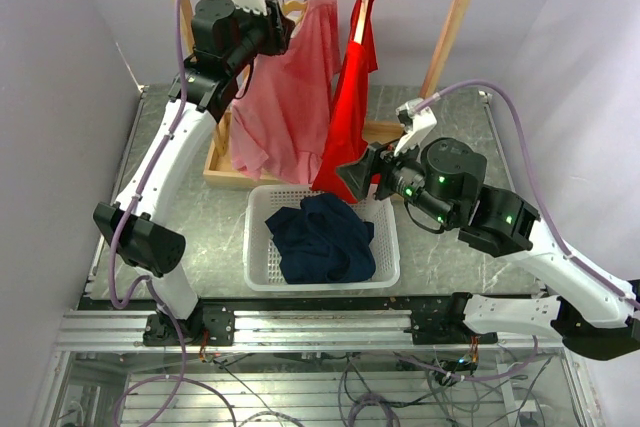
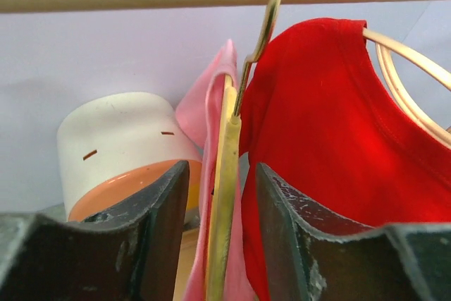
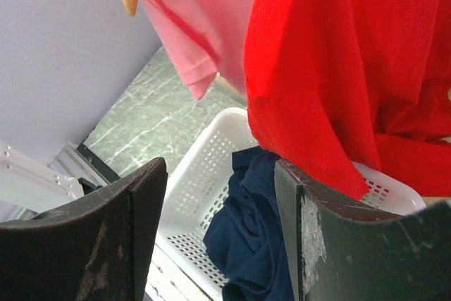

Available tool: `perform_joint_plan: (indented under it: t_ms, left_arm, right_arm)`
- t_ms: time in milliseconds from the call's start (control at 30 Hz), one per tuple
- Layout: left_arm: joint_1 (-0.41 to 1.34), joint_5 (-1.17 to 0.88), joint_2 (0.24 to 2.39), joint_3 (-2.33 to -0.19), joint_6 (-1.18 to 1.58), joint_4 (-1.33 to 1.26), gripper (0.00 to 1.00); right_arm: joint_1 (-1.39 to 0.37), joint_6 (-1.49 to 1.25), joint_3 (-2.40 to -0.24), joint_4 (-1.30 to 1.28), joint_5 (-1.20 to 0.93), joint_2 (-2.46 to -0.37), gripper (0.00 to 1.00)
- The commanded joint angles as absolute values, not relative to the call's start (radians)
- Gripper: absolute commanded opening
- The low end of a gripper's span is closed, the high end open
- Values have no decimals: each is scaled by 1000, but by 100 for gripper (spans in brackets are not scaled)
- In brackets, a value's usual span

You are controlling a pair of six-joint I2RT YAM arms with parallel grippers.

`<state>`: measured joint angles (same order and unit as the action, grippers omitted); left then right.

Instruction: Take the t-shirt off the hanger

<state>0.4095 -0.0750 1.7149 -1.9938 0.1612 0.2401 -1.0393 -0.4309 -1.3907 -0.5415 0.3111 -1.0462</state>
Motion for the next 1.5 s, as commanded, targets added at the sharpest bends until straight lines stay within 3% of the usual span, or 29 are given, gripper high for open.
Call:
perform_joint_plan:
  t_ms: [0, 167, 300, 333, 833, 1100, 1467]
  left_arm:
    - [417, -64, 1689, -1997, 147, 174, 50]
    - [417, -62, 1696, -2006, 143, 177, 37]
    - [417, -77, 1700, -2001, 155, 172, 9]
    - [417, -79, 1698, -1998, 158, 165, 7]
    - [417, -50, 1547, -1925, 89, 15, 7]
    - [417, -51, 1455, -1828, 82, 95, 7]
    - [424, -76, 1225, -1695, 108, 338, 7]
  right_arm:
    - [-1041, -445, -1373, -517, 318, -1040, 62]
    - [-1041, -453, -1365, -514, 315, -1033, 62]
    - [-1041, -455, -1367, -514, 310, -1032, 62]
    - [-1041, -455, -1367, -517, 309, -1032, 62]
    - [-1040, -438, -1353, -494, 285, -1037, 62]
    - [-1040, -408, -1381, -494, 296, -1059, 62]
    - [-1040, -260, -1757, -497, 250, -1315, 64]
